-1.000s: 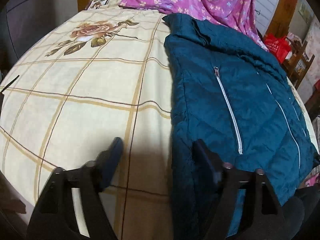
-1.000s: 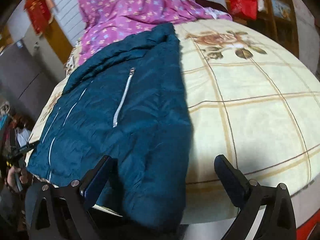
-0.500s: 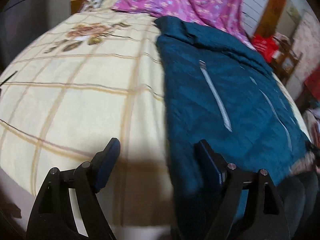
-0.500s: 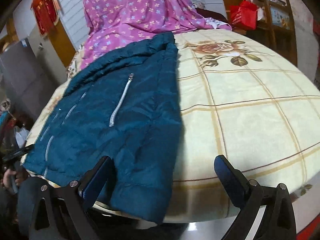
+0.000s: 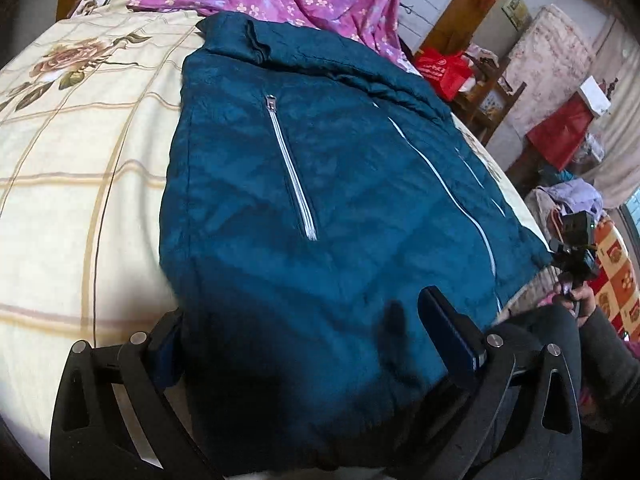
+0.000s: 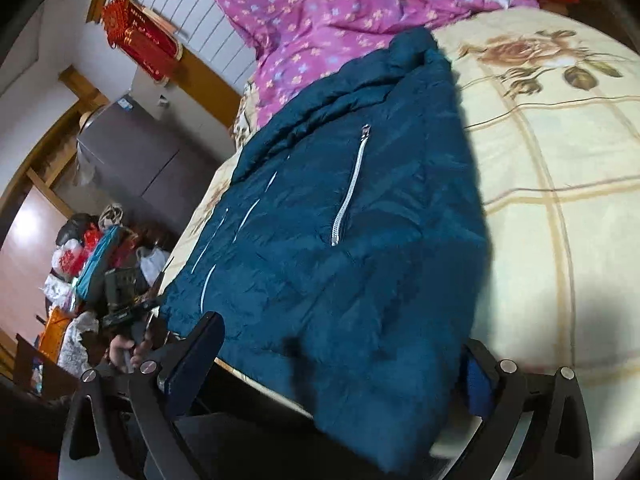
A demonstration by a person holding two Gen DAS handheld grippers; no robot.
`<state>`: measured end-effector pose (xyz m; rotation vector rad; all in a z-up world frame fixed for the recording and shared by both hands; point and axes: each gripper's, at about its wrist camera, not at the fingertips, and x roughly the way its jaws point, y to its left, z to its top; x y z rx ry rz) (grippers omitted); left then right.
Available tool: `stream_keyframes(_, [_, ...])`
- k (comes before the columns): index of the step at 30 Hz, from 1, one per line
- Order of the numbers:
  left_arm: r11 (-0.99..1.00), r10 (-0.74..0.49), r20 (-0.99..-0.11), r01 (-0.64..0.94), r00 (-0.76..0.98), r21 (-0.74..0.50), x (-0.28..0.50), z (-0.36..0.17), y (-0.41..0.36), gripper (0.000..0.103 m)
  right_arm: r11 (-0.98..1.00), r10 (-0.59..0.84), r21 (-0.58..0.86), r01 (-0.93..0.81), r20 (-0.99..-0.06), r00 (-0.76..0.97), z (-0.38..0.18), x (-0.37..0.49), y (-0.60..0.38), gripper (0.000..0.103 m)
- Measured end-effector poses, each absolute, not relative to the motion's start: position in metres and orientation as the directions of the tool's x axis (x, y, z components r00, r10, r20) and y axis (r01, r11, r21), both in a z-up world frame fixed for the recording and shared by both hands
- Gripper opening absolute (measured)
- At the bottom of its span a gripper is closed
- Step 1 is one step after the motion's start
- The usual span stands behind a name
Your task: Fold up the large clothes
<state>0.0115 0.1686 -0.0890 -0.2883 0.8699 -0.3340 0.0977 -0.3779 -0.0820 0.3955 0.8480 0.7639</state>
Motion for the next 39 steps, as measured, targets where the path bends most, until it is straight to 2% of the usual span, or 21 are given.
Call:
stream_keyframes(3, [0.898,-0.418,-0.695,0.149,0.586,-0.414,0.019,-0.089,0.168,0.101,0.674,0.739,0.584,-0.452,-0.535,0.410,-0.083,0.111,-0.367,0.103])
stream_keyframes(6, [0.910,-0.395,-0.705,0.146,0.589,-0.388,0.008,-0.088,0.167,0.100,0.682,0.731,0.573,-0.454,-0.550,0.404,-0.084,0.110,-0.365,0.102])
stream_keyframes(8, [0.924,-0.366,-0.714,0.144,0.597,-0.354,-0.002,-0.089,0.166,0.097,0.702,0.712,0.549,-0.454,-0.564,0.418,-0.083,0.102,-0.368,0.098])
stream_keyframes(10, [0.943,-0.320,-0.724,0.134,0.611,-0.304,-0.004,-0.089,0.160,0.093,0.725,0.688,0.530,-0.440,-0.574,0.444,-0.083,0.097,-0.372,0.089])
stream_keyframes(11, [0.951,-0.298,-0.729,0.127,0.616,-0.282,-0.003,-0.089,0.158,0.092,0.737,0.676,0.525,-0.425,-0.579,0.457,-0.083,0.098,-0.372,0.088])
stream_keyframes(14, [0.970,-0.222,-0.737,0.071,0.638,-0.231,0.003,-0.090,0.155,0.078,0.805,0.593,0.447,-0.390,-0.620,0.514,-0.079,0.100,-0.361,0.081])
stream_keyframes(16, [0.972,-0.188,-0.733,0.016,0.654,-0.234,0.006,-0.090,0.160,0.059,0.843,0.536,0.380,-0.379,-0.642,0.548,-0.076,0.101,-0.356,0.070])
stream_keyframes(18, [0.962,-0.186,-0.724,-0.027,0.664,-0.272,0.006,-0.092,0.171,0.056,0.880,0.473,0.313,-0.358,-0.655,0.589,-0.076,0.097,-0.351,0.062])
stream_keyframes(19, [0.957,-0.185,-0.718,-0.042,0.672,-0.286,0.004,-0.093,0.173,0.056,0.891,0.452,0.297,-0.343,-0.655,0.606,-0.076,0.095,-0.352,0.057])
stream_keyframes(22, [0.967,-0.147,-0.716,-0.055,0.682,-0.250,0.002,-0.093,0.167,0.057,0.914,0.405,0.261,-0.312,-0.648,0.645,-0.078,0.091,-0.352,0.053])
stream_keyframes(24, [0.970,-0.140,-0.717,-0.050,0.683,-0.237,0.002,-0.094,0.163,0.064,0.928,0.369,0.220,-0.300,-0.649,0.666,-0.079,0.089,-0.347,0.053])
stream_keyframes(27, [0.960,-0.193,-0.710,-0.019,0.678,-0.279,0.003,-0.094,0.160,0.082,0.943,0.325,0.168,-0.287,-0.655,0.682,-0.079,0.087,-0.341,0.053])
stream_keyframes(28, [0.955,-0.210,-0.707,-0.014,0.675,-0.297,0.003,-0.094,0.160,0.084,0.945,0.318,0.159,-0.286,-0.659,0.682,-0.079,0.085,-0.339,0.049])
stream_keyframes(30, [0.944,-0.246,-0.698,0.001,0.672,-0.331,0.002,-0.093,0.162,0.085,0.932,0.353,0.180,-0.314,-0.651,0.672,-0.078,0.083,-0.339,0.035])
stream_keyframes(34, [0.868,-0.390,-0.641,0.030,0.661,-0.496,-0.001,-0.094,0.181,0.085,0.921,0.383,0.201,-0.333,-0.622,0.683,-0.076,0.076,-0.342,0.031])
stream_keyframes(35, [0.852,-0.406,-0.631,0.024,0.661,-0.523,-0.002,-0.094,0.185,0.080,0.919,0.390,0.216,-0.329,-0.621,0.680,-0.075,0.077,-0.343,0.030])
stream_keyframes(37, [0.866,-0.353,-0.662,-0.038,0.661,-0.499,-0.004,-0.097,0.192,0.026,0.918,0.395,0.235,-0.320,-0.620,0.678,-0.075,0.076,-0.347,0.024])
stream_keyframes(39, [0.856,-0.343,-0.667,-0.071,0.662,-0.511,-0.007,-0.099,0.200,0.018,0.919,0.394,0.235,-0.318,-0.609,0.689,-0.070,0.073,-0.346,0.018])
